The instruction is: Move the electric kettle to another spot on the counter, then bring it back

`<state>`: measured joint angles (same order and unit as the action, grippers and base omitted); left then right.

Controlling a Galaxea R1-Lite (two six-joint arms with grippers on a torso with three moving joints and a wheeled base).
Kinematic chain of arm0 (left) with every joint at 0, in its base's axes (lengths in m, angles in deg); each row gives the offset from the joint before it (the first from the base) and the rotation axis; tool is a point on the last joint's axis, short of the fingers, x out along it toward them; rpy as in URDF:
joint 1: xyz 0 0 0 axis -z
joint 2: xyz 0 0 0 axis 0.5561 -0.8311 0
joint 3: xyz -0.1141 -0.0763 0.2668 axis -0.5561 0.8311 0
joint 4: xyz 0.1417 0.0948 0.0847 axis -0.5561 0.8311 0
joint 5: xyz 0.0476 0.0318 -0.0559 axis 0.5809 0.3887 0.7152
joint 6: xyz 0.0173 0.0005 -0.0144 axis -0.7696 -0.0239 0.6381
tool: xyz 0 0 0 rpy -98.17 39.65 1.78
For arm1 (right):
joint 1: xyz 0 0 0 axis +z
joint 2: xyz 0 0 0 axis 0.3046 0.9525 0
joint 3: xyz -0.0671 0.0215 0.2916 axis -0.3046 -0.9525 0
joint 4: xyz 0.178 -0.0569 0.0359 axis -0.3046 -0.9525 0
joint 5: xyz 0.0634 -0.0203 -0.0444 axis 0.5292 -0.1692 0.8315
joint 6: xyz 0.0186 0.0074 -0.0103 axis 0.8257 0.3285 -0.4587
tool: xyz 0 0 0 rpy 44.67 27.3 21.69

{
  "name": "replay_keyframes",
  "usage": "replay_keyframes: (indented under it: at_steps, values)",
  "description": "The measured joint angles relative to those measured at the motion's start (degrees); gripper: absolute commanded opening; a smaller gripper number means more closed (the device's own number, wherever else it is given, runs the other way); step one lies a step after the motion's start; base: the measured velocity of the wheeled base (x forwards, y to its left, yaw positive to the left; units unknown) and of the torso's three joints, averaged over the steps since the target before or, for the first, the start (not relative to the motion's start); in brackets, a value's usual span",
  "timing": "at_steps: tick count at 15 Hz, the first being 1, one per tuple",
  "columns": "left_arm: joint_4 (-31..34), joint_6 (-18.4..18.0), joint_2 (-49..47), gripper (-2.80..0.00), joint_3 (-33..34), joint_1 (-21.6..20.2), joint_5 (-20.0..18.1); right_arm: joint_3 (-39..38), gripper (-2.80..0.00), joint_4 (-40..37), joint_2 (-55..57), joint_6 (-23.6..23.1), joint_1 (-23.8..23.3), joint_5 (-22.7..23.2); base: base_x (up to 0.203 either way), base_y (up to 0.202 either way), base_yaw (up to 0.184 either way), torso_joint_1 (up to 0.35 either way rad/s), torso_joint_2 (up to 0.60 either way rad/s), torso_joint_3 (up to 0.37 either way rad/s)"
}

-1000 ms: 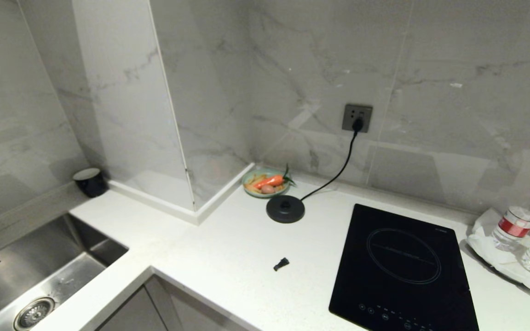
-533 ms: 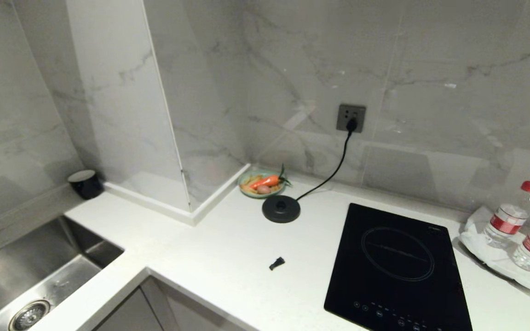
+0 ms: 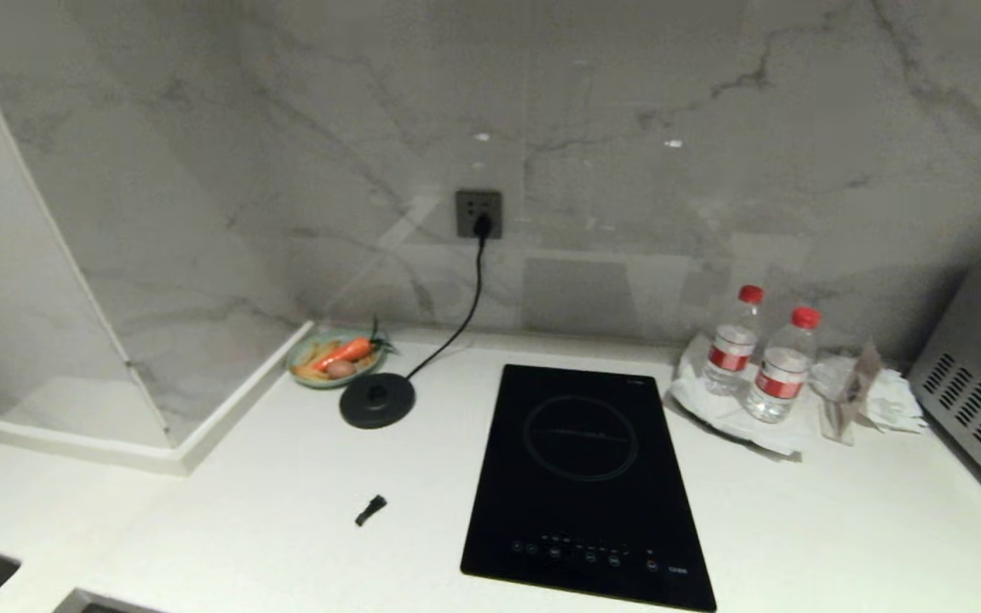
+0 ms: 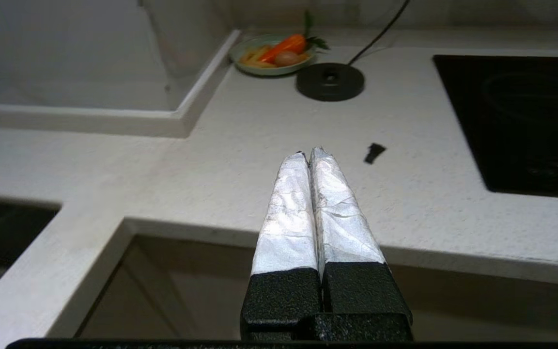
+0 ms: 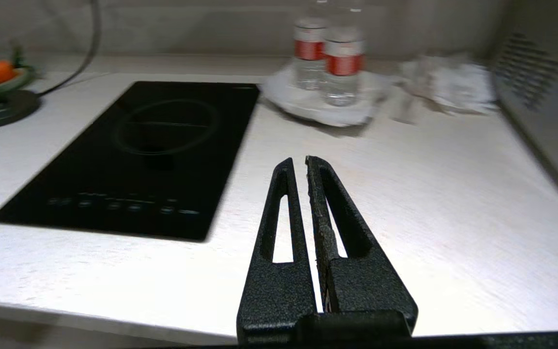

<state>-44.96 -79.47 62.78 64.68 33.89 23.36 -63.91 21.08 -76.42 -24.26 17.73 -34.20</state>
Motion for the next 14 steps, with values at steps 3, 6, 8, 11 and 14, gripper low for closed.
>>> replay_keyframes:
  at_steps: [3,6,8,11,14]
  values:
    - [0.0,0.0,0.0,-2.80,0.0,0.0,0.0,0.0,-2.80,0.0,0.0,0.0,0.0,0.0,0.005,0.006,-0.170,-0.002,0.00,0.007]
    - [0.0,0.0,0.0,-2.80,0.0,0.0,0.0,0.0,-2.80,0.0,0.0,0.0,0.0,0.0,0.005,-0.005,-0.023,0.000,0.00,0.002]
    - [0.0,0.0,0.0,-2.80,0.0,0.0,0.0,0.0,-2.80,0.0,0.0,0.0,0.0,0.0,0.000,0.000,0.000,0.000,0.00,0.000]
    - [0.0,0.7,0.0,-2.80,0.0,0.0,0.3,0.0,-2.80,0.0,0.0,0.1,0.0,0.0,0.000,0.000,0.000,-0.072,0.17,0.101]
    - [-0.1,2.3,0.0,-2.80,0.0,0.0,0.4,0.0,-2.80,0.0,0.0,0.2,0.0,0.0,0.000,0.000,0.000,-0.126,0.31,0.176]
